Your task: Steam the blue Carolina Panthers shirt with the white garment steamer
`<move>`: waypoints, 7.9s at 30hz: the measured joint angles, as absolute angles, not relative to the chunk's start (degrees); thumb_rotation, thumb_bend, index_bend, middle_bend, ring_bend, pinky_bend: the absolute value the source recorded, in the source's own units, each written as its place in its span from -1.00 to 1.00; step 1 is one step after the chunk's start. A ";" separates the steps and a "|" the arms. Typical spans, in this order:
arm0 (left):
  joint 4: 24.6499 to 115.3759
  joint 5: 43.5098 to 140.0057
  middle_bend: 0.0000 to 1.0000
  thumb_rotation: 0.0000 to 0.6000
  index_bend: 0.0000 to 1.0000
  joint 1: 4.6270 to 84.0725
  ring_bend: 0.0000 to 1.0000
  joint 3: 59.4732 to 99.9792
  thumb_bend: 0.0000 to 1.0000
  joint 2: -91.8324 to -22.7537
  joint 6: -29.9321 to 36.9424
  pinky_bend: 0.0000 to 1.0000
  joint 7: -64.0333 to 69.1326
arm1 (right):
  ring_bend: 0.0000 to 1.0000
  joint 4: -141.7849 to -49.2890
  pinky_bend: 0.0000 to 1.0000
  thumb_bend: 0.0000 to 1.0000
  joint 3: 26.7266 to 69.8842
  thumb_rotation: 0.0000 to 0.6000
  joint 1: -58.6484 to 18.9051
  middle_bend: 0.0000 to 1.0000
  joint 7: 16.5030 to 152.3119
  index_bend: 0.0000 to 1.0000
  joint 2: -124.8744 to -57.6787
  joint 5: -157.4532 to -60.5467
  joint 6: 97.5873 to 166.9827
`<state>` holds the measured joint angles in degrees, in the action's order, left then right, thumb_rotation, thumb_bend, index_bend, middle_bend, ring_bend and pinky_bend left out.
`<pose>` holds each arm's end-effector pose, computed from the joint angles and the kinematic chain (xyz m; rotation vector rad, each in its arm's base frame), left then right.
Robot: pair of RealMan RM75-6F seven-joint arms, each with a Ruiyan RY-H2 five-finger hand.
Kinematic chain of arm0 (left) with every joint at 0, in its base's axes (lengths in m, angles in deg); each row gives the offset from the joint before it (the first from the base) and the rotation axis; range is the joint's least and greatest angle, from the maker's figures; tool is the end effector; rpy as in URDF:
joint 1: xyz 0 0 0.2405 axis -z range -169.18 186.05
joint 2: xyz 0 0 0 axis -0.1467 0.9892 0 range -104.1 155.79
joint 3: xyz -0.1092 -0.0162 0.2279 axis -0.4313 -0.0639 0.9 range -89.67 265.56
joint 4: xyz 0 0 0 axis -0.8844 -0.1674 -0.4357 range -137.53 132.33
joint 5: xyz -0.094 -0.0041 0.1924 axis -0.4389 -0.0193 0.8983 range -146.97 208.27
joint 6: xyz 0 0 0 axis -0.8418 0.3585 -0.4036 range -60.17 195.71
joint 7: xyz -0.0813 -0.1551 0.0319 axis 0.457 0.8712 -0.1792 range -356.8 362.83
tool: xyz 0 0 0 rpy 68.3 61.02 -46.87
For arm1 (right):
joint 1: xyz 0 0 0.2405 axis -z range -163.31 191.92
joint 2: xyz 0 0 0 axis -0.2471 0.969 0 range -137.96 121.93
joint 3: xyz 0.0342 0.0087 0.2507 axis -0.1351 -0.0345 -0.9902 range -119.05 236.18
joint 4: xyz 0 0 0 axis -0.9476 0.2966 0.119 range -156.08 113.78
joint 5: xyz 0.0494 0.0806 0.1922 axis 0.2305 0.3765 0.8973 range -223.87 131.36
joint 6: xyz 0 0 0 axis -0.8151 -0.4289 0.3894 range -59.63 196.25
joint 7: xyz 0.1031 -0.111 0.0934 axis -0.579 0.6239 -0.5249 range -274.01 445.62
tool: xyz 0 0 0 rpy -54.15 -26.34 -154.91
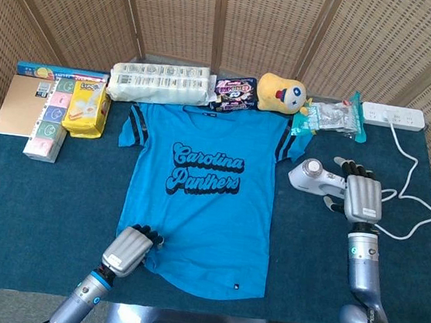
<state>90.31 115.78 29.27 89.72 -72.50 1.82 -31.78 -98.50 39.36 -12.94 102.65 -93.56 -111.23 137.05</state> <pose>-0.1394 0.2167 -0.0850 -1.9974 -0.8527 -0.9453 -0.2488 -0.3828 0.0779 1.3215 -0.8694 0.9183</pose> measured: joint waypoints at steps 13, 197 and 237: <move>90.33 114.74 -0.01 1.00 -0.06 29.50 -0.16 89.61 0.21 -72.35 1.60 -0.02 -31.69 | -0.44 -88.28 -0.42 -0.56 40.15 1.00 -16.11 -0.43 104.05 -0.54 -98.00 -109.12 133.86; 92.09 110.57 -0.01 1.00 -0.06 31.31 -0.16 90.95 0.21 -70.75 1.20 -0.08 -33.86 | 0.46 -94.03 0.33 -0.42 53.82 1.00 -22.86 0.46 113.05 0.51 -108.25 -131.18 134.46; 91.62 110.78 -0.01 1.00 -0.06 30.97 -0.16 90.99 0.21 -70.45 0.80 -0.07 -32.54 | 0.46 -86.83 0.32 -0.42 49.17 1.00 -25.23 0.45 112.40 0.49 -111.41 -126.91 132.44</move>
